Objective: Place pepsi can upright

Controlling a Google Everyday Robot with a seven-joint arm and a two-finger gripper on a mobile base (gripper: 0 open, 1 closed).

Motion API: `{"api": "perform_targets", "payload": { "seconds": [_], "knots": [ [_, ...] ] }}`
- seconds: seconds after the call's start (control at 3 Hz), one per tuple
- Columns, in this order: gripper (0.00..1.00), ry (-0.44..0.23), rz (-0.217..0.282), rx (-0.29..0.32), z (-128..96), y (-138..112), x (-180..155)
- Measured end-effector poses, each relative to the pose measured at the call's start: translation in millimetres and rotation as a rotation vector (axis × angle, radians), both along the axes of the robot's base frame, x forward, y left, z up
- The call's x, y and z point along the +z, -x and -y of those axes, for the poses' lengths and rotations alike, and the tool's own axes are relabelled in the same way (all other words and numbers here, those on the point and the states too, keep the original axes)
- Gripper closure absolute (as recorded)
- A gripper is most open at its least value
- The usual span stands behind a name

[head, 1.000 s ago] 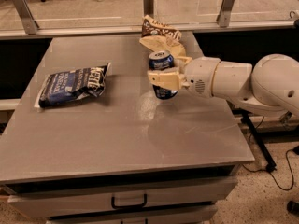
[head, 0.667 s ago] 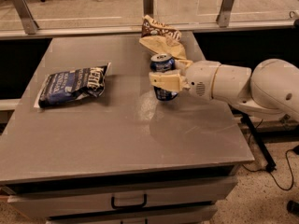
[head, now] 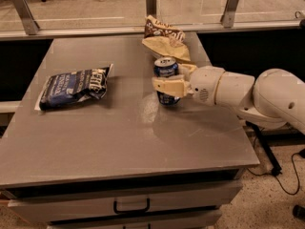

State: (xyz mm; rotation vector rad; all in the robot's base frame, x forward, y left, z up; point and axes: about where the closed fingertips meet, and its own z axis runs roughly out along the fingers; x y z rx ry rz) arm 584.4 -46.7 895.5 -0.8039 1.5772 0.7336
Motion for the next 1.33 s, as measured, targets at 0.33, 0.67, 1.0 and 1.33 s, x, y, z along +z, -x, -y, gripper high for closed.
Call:
{"api": "perform_targets", "payload": {
  "seconds": [0.33, 0.67, 1.0, 1.33],
  "knots": [
    [0.12, -0.016, 0.011, -0.007, 7, -2, -2],
    [0.0, -0.011, 0.006, -0.019, 15, 0, -6],
    [0.0, 0.012, -0.002, -0.029, 23, 3, -7],
    [0.0, 0.087, -0.011, -0.06, 44, 10, -5]
  ]
}}
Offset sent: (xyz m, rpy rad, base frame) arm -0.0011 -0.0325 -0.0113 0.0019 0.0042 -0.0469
